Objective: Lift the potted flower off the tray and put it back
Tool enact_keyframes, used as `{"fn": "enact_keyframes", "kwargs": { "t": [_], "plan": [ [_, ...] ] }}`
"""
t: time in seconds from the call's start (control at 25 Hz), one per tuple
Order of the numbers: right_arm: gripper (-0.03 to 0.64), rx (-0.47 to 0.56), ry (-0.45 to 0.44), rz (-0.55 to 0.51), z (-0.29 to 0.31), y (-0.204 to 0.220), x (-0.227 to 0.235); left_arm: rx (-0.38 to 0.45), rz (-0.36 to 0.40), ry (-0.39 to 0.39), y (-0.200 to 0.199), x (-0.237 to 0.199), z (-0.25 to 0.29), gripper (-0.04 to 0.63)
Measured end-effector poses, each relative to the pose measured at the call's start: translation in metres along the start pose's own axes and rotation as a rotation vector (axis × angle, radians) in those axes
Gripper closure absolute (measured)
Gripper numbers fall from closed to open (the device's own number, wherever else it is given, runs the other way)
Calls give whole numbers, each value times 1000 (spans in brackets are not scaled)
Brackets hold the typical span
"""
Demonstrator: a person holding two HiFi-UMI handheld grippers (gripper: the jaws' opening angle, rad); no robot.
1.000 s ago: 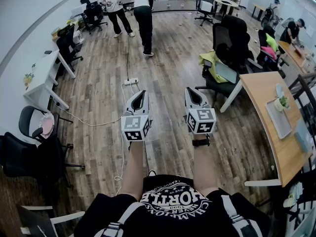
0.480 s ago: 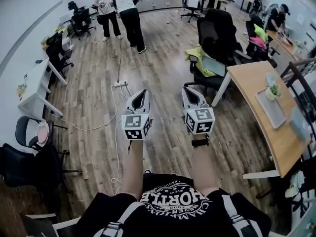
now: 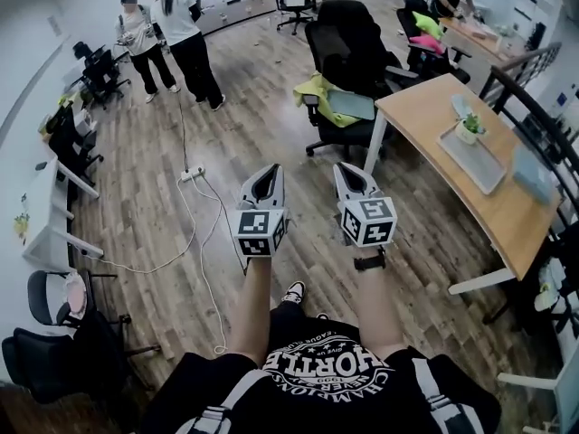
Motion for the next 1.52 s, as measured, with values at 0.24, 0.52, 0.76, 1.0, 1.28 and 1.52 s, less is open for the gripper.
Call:
{"fn": "enact_keyframes", "kwargs": {
  "t": [0.24,0.52,0.76,1.0,1.28,1.52],
  "plan": [
    [598,-39,177,22,-15,18,55,-38,-6,181,15,30,70,577],
    [598,-84,406,10,-24,27,101,-77,4,401,25,61,142,577],
    [598,-114,537,25,-23,37,117,-109,-8,541,34,71,184,577],
    [598,-139,662,45,-24,48,123,-147,-14,678,47,82,213,577],
    [598,-118,733,82,-20,54,126,-142,18,798,53,91,225,577],
    [598,-160,848,80,-40,66,128,-110,91,912,52,96,229,577]
  ]
}}
Point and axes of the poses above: the fingertips, and each gripper's own axes: z forward along the fingers, x to its right, y out of its underside, the point moved 7 cm from there along -z, backward along the fingers, and after that the axes turned 13 degrees about -z, right-handed, at the moved point
